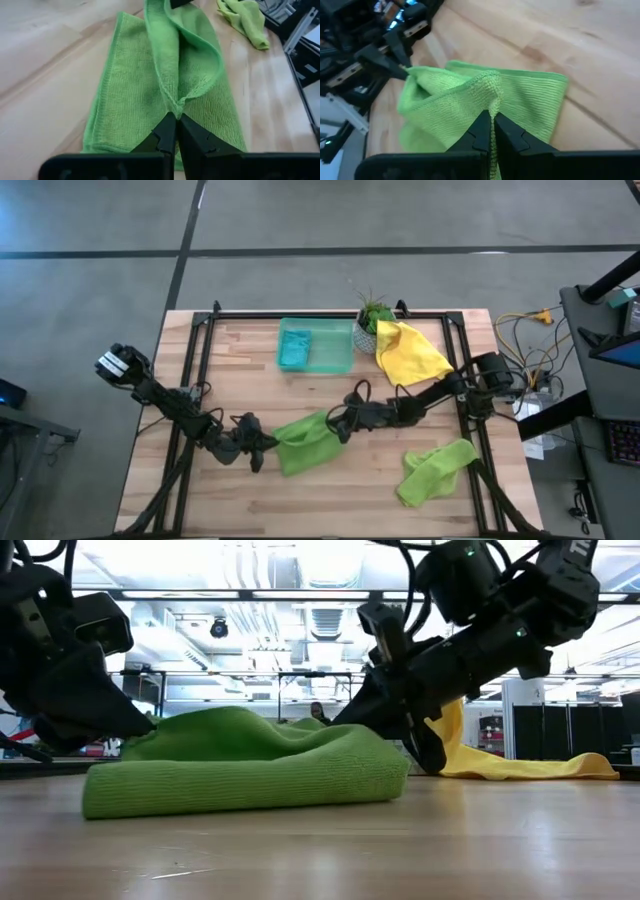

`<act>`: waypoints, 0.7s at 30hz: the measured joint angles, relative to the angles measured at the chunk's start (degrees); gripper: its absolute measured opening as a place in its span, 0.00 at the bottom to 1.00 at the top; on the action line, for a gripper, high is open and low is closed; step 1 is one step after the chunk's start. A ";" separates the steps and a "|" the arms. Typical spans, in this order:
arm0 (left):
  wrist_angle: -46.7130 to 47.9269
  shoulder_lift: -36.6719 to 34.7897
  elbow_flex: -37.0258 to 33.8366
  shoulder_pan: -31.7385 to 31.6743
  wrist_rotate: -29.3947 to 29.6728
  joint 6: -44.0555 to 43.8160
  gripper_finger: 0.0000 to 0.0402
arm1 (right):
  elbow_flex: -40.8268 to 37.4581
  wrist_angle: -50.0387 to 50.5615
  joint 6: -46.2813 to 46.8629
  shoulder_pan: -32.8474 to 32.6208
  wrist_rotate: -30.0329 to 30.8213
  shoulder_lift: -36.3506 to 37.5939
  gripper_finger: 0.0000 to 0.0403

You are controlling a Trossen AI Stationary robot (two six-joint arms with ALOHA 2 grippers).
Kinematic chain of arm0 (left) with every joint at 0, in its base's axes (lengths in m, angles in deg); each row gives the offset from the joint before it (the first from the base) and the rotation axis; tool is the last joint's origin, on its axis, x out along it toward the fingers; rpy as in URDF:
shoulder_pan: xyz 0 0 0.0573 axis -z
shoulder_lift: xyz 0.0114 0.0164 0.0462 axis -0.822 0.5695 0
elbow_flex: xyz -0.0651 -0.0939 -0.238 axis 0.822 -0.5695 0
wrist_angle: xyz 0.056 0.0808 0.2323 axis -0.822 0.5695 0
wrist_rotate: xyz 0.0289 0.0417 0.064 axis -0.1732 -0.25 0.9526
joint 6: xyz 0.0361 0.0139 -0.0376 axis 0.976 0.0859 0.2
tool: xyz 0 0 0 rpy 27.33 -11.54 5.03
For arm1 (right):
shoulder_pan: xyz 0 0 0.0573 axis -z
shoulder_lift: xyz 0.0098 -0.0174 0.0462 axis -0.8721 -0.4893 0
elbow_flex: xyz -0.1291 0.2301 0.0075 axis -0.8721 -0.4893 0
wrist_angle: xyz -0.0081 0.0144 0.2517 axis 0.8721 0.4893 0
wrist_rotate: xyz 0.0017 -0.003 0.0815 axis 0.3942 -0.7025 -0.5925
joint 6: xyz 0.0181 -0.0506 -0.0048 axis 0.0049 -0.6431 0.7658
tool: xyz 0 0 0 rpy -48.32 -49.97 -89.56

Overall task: Fold microfiber towels
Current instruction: Fold the green microfiber towel

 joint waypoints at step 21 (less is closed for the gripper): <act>5.41 -0.02 -0.37 -0.12 0.43 0.00 0.00 | 0.37 4.54 -0.94 3.93 -0.64 0.00 0.02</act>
